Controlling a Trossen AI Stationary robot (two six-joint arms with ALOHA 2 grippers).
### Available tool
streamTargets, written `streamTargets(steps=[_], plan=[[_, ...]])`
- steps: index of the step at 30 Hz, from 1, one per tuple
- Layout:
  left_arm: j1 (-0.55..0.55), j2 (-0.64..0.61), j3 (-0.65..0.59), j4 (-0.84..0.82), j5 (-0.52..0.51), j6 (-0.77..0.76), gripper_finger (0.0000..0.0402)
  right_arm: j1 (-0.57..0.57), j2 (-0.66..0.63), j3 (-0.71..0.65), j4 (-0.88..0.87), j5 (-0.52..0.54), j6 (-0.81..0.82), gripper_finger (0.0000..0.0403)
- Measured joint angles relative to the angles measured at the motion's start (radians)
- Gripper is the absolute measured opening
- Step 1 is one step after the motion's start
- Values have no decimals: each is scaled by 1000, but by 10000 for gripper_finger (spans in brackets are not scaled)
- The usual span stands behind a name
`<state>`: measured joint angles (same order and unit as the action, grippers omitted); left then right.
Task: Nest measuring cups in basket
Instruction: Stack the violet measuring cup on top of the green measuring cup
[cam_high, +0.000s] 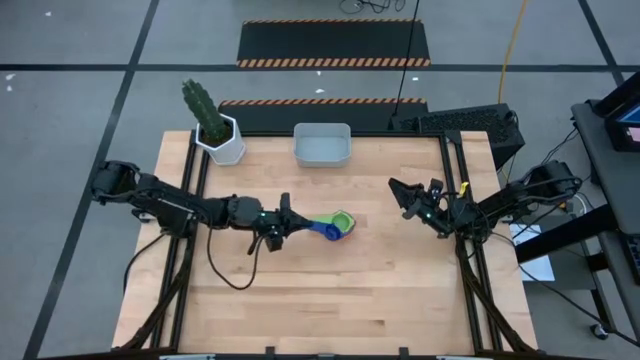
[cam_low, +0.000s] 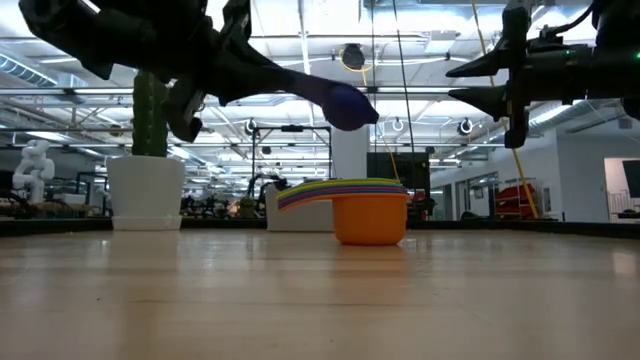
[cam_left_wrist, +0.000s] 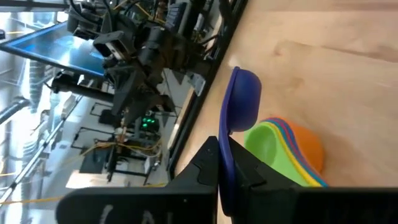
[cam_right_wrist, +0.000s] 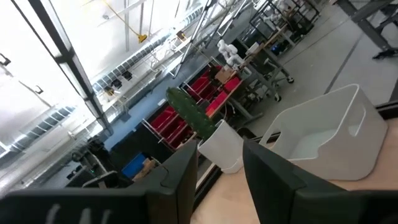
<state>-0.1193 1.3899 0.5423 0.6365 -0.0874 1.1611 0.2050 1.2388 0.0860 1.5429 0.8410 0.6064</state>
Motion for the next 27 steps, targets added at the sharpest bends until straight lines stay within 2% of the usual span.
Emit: streamTargets(steps=[4,7,10,13,22,27], plan=[[33,0,0,2,14,61,6,-14,0,0,0,1,-5,121],[72,8,0,7,61,86,4,-22,0,0,0,1,0,121],[115,44,0,32,106,88,8,-29,0,0,0,2,8,121],[140,91,2,125,152,116,7,-36,0,0,0,3,10,121],[185,219,6,226,164,164,16,-46,0,0,0,26,-3,121],[204,291,8,312,199,180,6,-64,0,0,1,26,-4,121]])
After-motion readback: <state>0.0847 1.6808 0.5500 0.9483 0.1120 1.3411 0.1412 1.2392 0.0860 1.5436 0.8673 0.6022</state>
